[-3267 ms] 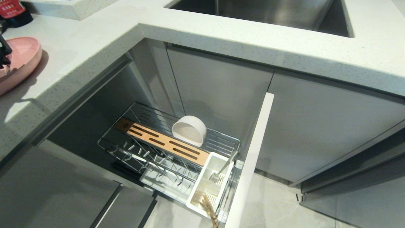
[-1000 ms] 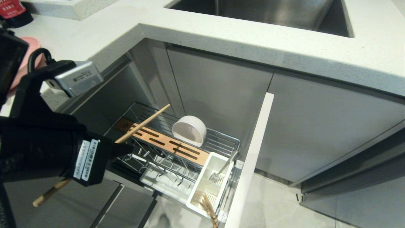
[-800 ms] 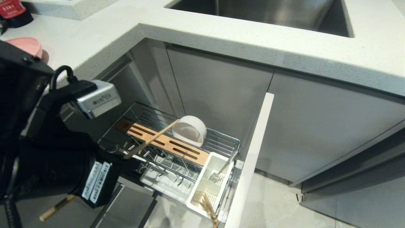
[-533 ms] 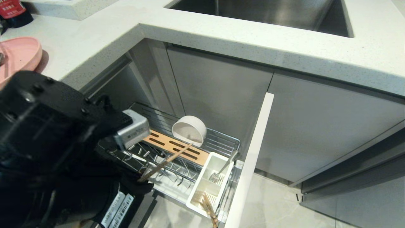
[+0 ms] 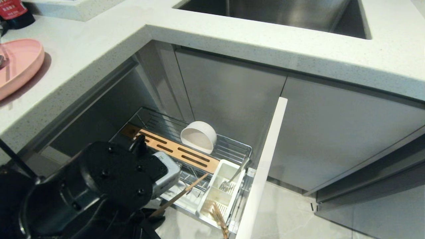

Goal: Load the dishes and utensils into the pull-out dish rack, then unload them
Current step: Pick up the chopsticks and place it in the cupboard

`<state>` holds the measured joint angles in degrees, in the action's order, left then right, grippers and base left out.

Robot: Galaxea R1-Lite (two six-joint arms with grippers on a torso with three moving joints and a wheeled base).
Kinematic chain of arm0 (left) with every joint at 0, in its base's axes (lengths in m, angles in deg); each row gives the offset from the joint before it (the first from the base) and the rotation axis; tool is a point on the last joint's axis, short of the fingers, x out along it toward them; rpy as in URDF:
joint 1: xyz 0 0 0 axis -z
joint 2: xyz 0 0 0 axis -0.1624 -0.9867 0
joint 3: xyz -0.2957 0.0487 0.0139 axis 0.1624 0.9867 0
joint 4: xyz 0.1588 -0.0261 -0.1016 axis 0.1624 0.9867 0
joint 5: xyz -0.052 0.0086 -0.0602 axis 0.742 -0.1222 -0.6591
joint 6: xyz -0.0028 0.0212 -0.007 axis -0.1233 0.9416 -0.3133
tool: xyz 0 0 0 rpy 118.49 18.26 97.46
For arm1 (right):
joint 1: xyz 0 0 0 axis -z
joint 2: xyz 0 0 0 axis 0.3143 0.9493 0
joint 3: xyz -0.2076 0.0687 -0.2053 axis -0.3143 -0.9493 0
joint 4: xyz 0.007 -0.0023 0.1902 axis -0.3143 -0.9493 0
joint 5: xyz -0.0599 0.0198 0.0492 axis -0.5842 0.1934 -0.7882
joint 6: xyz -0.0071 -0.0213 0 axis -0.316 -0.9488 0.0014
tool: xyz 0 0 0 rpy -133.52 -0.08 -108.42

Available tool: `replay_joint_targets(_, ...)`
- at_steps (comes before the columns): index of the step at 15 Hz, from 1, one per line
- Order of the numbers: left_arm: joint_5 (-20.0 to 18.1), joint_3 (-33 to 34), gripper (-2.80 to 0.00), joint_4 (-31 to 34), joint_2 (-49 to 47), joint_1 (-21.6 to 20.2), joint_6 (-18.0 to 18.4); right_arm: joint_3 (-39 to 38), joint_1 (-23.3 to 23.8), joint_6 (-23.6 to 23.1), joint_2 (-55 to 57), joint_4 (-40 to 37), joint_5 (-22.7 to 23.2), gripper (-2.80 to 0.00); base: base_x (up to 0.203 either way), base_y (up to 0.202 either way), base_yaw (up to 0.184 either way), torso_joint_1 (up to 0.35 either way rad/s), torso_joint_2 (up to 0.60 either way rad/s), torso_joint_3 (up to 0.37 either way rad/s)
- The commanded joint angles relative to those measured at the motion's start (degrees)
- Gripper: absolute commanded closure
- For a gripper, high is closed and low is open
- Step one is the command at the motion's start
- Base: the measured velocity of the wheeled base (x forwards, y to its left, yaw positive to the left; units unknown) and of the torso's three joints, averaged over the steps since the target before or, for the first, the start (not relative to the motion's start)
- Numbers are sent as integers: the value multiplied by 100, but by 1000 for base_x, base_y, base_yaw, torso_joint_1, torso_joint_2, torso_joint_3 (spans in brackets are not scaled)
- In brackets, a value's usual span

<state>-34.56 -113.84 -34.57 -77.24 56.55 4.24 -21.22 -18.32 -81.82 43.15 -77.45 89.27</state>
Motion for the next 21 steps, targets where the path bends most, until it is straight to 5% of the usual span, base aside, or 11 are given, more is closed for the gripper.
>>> replay_joint_targets(1, 21, 77, 0, 28, 4, 64, -3, 0, -2, 0, 5, 2, 1, 0, 0, 0, 0, 0, 0, 0)
replay_joint_targets(21, -32, 406, 0, 263, -1022, 396, 6, 0, -6, 0, 5, 2, 1, 0, 0, 0, 0, 0, 0, 0)
